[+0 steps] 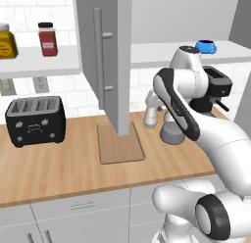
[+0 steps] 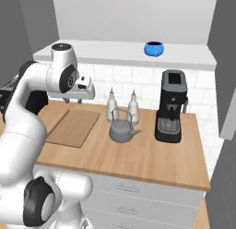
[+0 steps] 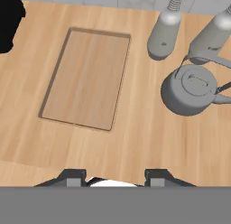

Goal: Pick the kettle from the counter and place it on the tray. Then pick the mug from the cabinet and place it on the tray. Then close the cabinet doors.

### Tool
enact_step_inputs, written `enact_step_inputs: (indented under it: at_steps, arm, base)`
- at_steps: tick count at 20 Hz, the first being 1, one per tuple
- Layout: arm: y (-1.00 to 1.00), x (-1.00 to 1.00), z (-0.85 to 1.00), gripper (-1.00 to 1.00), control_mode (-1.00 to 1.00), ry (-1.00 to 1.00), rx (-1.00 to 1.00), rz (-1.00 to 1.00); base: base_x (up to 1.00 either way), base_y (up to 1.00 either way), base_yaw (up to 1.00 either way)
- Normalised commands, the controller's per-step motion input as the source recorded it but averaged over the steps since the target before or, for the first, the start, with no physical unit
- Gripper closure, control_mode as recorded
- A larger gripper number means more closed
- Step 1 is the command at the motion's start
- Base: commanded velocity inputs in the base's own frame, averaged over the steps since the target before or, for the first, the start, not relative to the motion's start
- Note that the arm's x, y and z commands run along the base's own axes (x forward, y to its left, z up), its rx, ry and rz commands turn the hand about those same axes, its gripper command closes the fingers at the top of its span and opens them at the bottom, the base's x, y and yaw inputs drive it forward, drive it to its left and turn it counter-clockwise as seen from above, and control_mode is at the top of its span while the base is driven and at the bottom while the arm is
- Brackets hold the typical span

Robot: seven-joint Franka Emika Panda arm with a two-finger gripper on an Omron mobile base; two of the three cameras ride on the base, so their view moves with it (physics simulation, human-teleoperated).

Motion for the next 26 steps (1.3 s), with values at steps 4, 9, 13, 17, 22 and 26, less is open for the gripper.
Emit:
enact_step_inputs:
  at_steps: [4, 9, 13, 17, 22, 26]
  arm:
    - [-0.04, 0.00, 0.00, -1.00, -1.00, -0.02, 0.00, 0.00]
    - [-0.56, -0.09, -0.11, -1.00, -1.00, -0.10, 0.09, 0.00]
    - [-0.73, -0.08, -0.20, -1.00, -1.00, -0.08, 0.11, 0.00]
    - [-0.68, -0.02, -0.31, -1.00, -1.00, -0.05, 0.06, 0.00]
    - [-0.29, 0.03, -0.20, -1.00, -1.00, 0.00, 0.00, 0.00]
    - [-0.39, 0.02, -0.05, -1.00, -1.00, -0.01, 0.00, 0.01]
  base:
    - [0.00, 0.00, 0.00]
    - [0.00, 0.00, 0.00]
    - [0.00, 0.00, 0.00]
    - [0.00, 0.00, 0.00]
    - [0.00, 0.00, 0.00]
    - [0.00, 0.00, 0.00]
